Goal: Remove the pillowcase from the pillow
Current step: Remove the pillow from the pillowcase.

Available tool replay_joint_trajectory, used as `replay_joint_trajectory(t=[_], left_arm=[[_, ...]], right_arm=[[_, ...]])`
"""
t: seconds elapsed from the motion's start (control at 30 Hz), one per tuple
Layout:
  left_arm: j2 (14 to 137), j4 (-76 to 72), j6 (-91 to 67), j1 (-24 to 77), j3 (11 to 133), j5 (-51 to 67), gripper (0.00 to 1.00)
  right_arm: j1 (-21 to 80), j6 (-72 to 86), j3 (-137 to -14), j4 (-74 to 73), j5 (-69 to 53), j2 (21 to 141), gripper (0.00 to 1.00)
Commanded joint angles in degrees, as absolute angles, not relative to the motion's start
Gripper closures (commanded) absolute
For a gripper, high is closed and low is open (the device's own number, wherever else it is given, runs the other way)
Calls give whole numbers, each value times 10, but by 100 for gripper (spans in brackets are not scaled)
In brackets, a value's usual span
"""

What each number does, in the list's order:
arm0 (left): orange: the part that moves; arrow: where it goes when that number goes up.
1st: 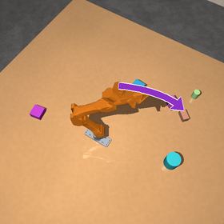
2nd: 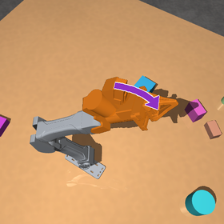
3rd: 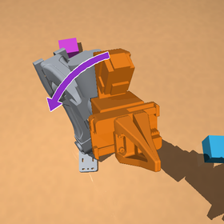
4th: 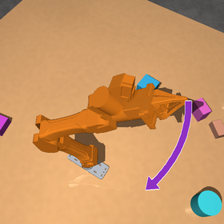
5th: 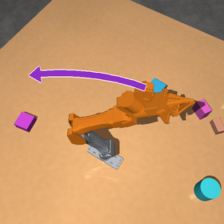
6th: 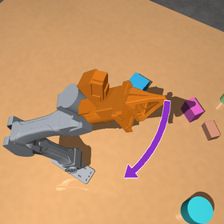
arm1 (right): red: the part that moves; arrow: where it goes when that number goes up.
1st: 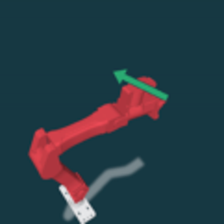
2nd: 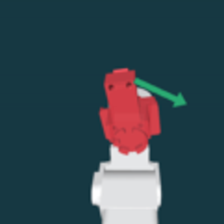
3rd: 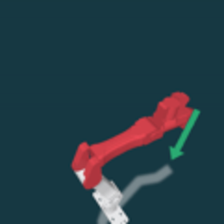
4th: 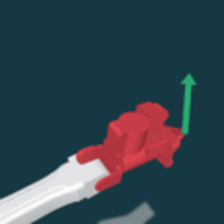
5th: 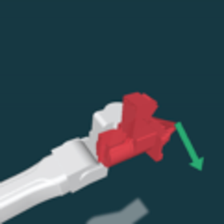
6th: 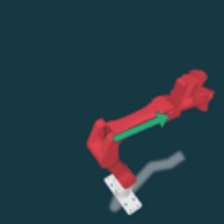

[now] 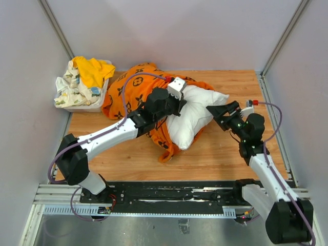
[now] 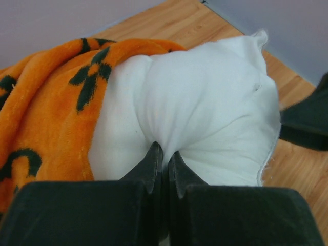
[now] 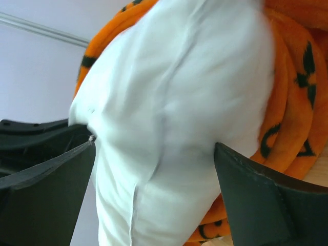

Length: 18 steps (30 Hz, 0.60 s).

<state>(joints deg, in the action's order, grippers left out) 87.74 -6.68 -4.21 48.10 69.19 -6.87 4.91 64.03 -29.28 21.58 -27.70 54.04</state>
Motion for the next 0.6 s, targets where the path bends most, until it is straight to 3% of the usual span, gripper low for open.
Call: replay_joint_trajectory(t=[0.0,0.17,0.3,0.57], left_arm=[[877,-95,-13,470,741,-133,100],[876,-86,-5,469,769,-134,100],[879,-84,-4,469,785,-130,100],[881,-72,-9,469,812,-120,100]], right_arm=[[68,715,-215,250,-181,402,2],[69,704,-188,214,-128,320,2],[81,716,-219,229,-197,386,2],[174,733,-226,352,-162,521,2]])
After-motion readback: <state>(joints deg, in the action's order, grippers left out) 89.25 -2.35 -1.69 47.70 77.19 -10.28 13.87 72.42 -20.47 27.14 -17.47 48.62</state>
